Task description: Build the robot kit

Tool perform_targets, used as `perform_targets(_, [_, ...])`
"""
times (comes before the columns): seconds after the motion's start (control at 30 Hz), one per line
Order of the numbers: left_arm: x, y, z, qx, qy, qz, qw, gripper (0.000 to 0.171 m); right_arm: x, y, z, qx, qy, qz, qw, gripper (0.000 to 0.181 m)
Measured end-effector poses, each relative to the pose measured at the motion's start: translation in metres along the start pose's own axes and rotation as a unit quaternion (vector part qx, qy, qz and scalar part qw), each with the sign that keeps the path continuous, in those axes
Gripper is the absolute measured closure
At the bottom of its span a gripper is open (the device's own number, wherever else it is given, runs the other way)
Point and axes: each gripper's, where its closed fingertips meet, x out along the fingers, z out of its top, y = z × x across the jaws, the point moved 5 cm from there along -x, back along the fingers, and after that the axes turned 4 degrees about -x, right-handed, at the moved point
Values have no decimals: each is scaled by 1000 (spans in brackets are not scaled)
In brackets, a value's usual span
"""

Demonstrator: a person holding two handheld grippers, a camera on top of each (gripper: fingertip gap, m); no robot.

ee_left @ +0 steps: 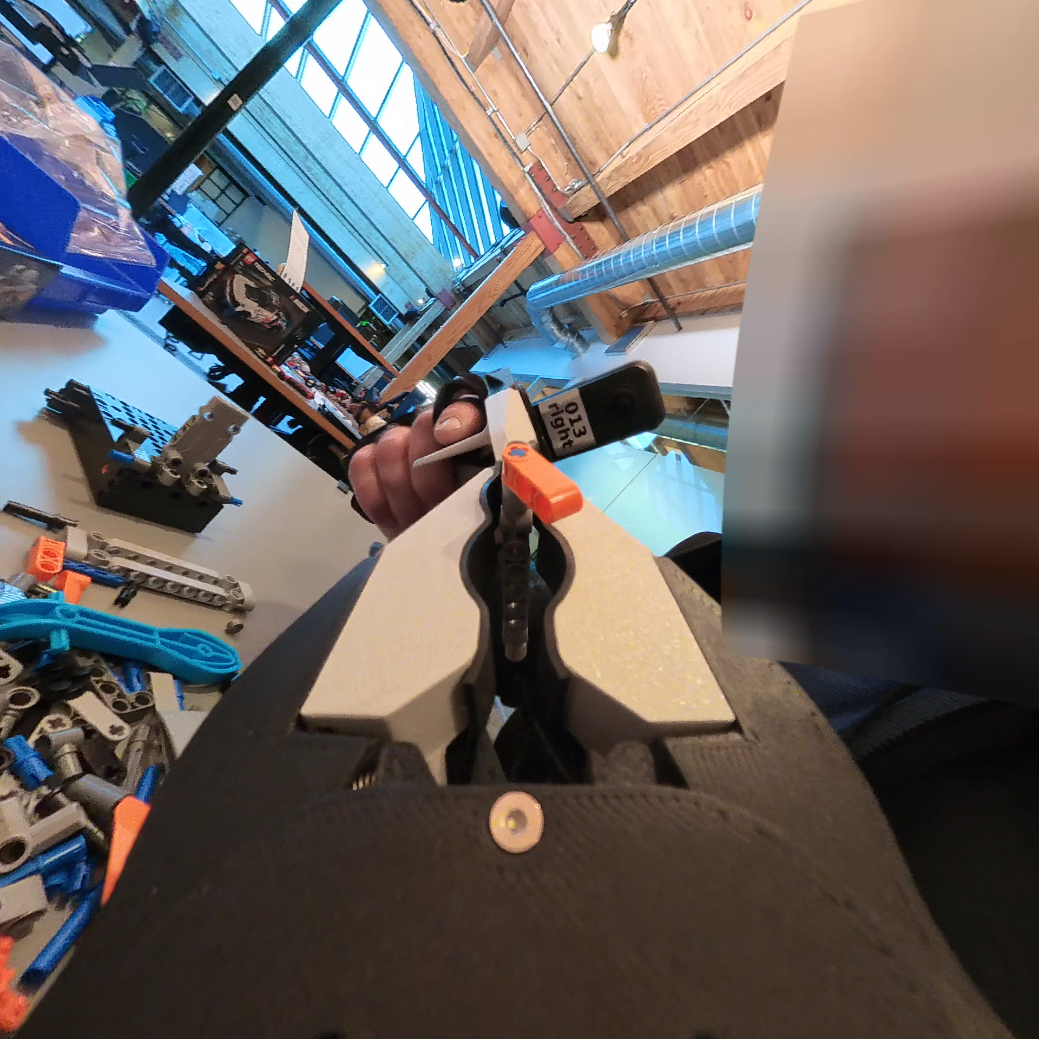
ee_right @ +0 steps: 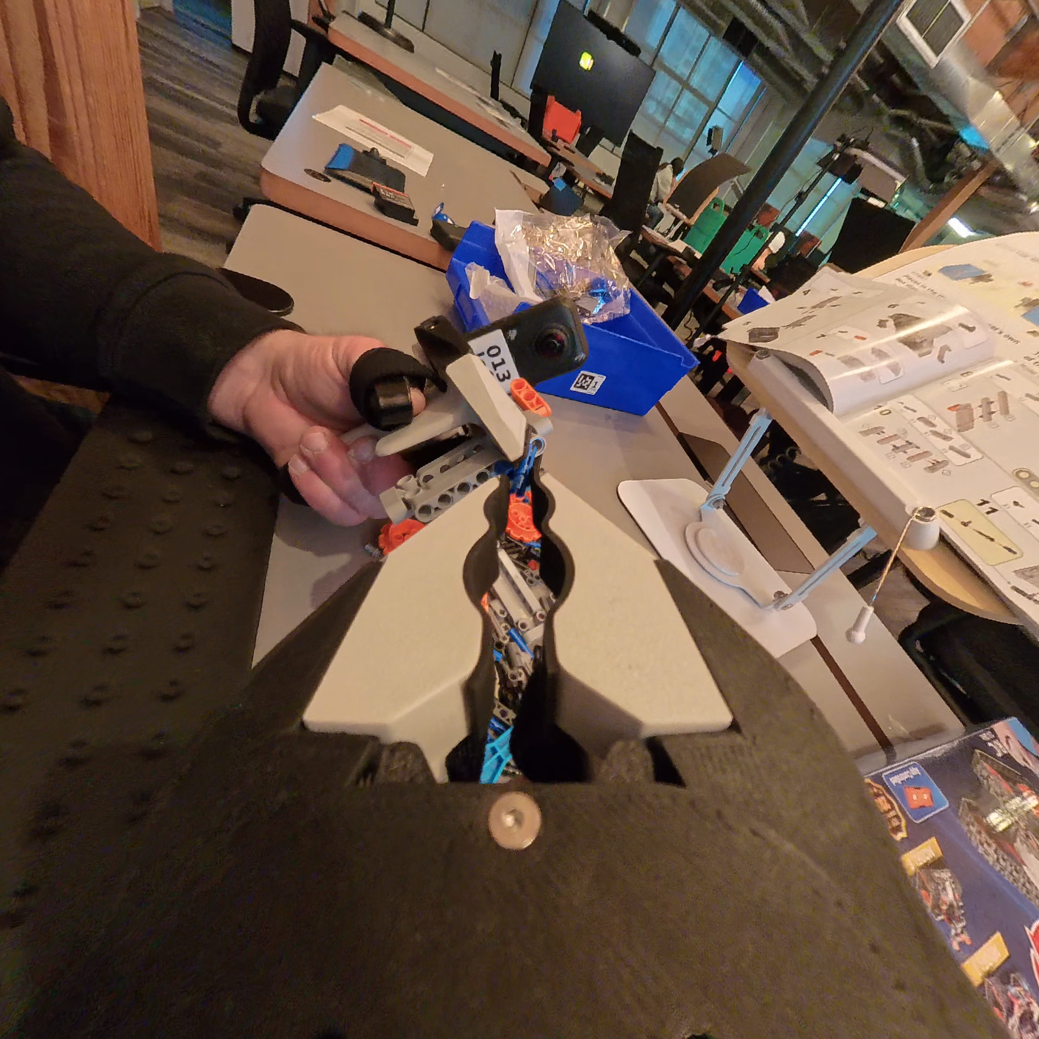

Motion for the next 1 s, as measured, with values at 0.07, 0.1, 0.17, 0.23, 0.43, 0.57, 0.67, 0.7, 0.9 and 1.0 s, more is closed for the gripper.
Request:
perform_targets(0.07, [0,-1,0,-9,-2,-8,1000,162,0,1,1,-9,-1,-4,1000,176])
perform_targets(0.1, [0,-1,0,-11,-2,-9,1000,162,0,1,1,-16,0,-8,1000,177])
perform_targets(0.17, [0,-3,1,-19,-4,-22,1000,163,0,1,4,-17,-9,-13,1000,177])
perform_targets(0.23, [0,-3,1,-30,-8,-31,999,163,0,1,5,-14,-10,-17,1000,177])
perform_targets(0.43, [1,-4,2,-21,2,-23,1000,165,-4,-3,7,13,-2,-6,1000,179])
perform_targets(0.57, [0,-4,3,-8,6,-7,1000,165,-14,-3,7,10,17,26,999,179])
perform_targets(0.67, [-3,-2,7,-11,-8,1,1000,165,-15,4,5,-4,39,47,998,179])
perform_targets(0.7, [-2,-2,7,-10,-7,2,1000,165,-14,7,4,-6,44,56,997,179])
perform_targets(0.9, [-1,1,5,-6,2,14,1000,165,-9,12,1,-33,73,61,995,179])
perform_targets(1.0, [0,2,3,-8,6,17,1000,165,-8,12,0,-39,82,62,994,179])
